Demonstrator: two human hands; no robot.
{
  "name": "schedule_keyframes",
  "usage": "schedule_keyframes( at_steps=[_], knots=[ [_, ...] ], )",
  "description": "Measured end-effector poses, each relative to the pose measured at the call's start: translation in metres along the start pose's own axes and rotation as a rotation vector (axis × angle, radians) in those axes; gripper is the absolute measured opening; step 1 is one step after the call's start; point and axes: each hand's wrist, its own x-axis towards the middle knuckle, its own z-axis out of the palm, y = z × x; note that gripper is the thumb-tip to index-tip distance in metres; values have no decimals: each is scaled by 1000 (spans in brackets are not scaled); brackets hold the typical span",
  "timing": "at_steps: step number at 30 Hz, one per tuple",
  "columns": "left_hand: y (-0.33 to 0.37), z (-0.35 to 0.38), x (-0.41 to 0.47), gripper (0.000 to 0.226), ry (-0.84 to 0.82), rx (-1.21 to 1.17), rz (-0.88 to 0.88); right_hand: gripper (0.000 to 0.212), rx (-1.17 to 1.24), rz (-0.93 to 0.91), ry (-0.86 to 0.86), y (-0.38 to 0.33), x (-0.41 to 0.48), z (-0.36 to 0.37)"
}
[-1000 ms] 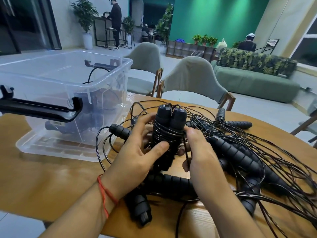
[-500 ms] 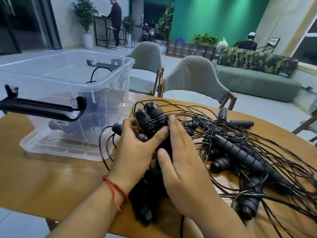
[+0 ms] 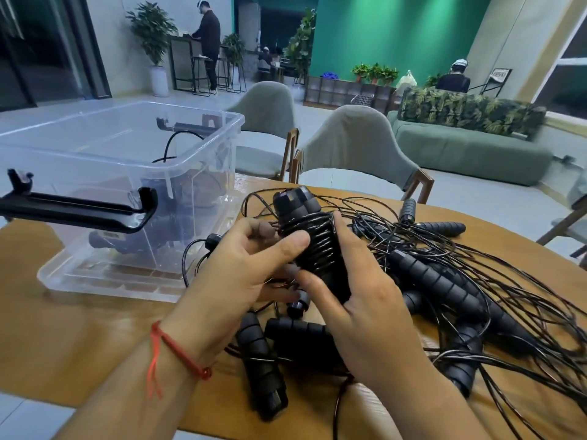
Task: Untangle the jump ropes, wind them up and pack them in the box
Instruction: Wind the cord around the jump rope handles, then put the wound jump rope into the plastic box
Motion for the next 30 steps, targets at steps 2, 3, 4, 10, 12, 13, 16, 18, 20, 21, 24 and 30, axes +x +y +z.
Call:
schedule_keyframes(
  at_steps=[2, 3, 4, 10, 12, 13, 16, 18, 20, 21, 24, 30],
  knots=[
    [0, -1, 0, 65, -1, -4, 20, 73, 140, 43, -11, -5, 0, -1],
    [2, 0, -1, 60, -49, -25, 19, 70, 189, 43, -15, -7, 0, -1],
    [2, 1, -2, 55, -111, -71, 9, 68, 224, 35, -23, -9, -1, -2],
    [12, 6, -11, 39, -139, -250, 78, 57, 172, -28, 2, -32, 2, -3],
    [19, 2, -16, 49, -63, -192, 119, 47, 161, -39, 29, -44, 7, -5],
    [23, 1, -19, 55, -30, -155, 139, 42, 168, -42, 32, -49, 9, -6],
    [35, -1, -27, 59, 63, -10, 238, 46, 154, -68, 20, -62, 20, -11],
    [52, -11, -35, 55, 103, 32, 302, 48, 157, -112, 25, -81, 31, -14],
    [67, -18, -41, 50, 121, 111, 376, 45, 221, -129, -19, -97, 43, -16],
    [75, -25, -44, 47, 133, 158, 409, 42, 264, -133, -46, -107, 51, -16],
    [93, -50, -49, 39, 193, 237, 469, 39, 337, -129, -119, -135, 82, -17],
    [102, -114, -40, 39, 500, 544, 553, 22, 306, -82, -251, -186, 166, -6]
  ],
)
